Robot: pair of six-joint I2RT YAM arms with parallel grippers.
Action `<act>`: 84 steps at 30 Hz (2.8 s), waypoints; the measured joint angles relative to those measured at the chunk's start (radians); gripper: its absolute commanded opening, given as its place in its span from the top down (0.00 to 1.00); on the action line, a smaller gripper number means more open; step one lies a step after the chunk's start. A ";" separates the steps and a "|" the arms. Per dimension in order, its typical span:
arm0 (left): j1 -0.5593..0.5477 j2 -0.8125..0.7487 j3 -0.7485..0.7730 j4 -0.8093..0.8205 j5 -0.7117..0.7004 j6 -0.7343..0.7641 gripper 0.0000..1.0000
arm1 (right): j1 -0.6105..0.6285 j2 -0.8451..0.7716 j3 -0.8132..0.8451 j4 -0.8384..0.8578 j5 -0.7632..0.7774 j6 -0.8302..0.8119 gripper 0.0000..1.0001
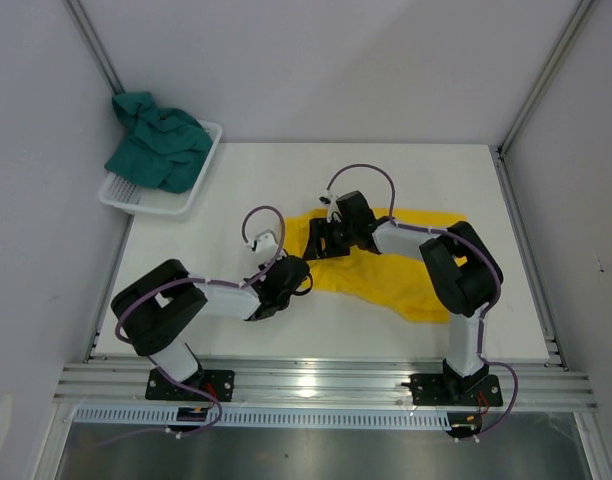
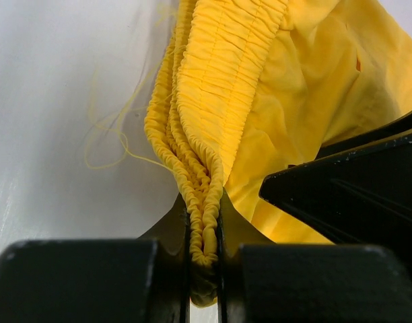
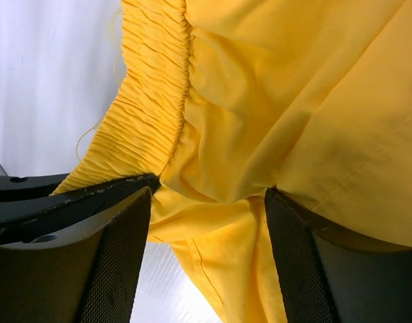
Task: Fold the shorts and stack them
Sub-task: Fold the shorts
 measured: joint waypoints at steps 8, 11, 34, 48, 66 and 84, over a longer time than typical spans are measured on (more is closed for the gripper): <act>-0.010 -0.015 0.023 -0.081 -0.015 0.002 1.00 | -0.014 -0.012 0.019 -0.062 0.016 0.014 0.32; 0.010 -0.031 0.032 -0.126 0.002 0.002 1.00 | -0.050 -0.071 -0.052 -0.028 0.024 0.038 0.42; 0.180 -0.242 0.038 -0.327 0.077 0.083 1.00 | -0.280 -0.128 -0.300 0.349 -0.055 0.344 1.00; 0.192 -0.285 0.032 -0.280 0.060 0.263 1.00 | -0.175 0.045 -0.158 0.365 0.119 0.374 1.00; 0.192 -0.309 0.062 -0.280 -0.018 0.447 1.00 | -0.163 -0.069 -0.220 0.285 0.150 0.370 1.00; 0.192 -0.280 0.062 -0.280 -0.024 0.458 1.00 | -0.071 -0.211 -0.483 0.322 0.022 0.360 1.00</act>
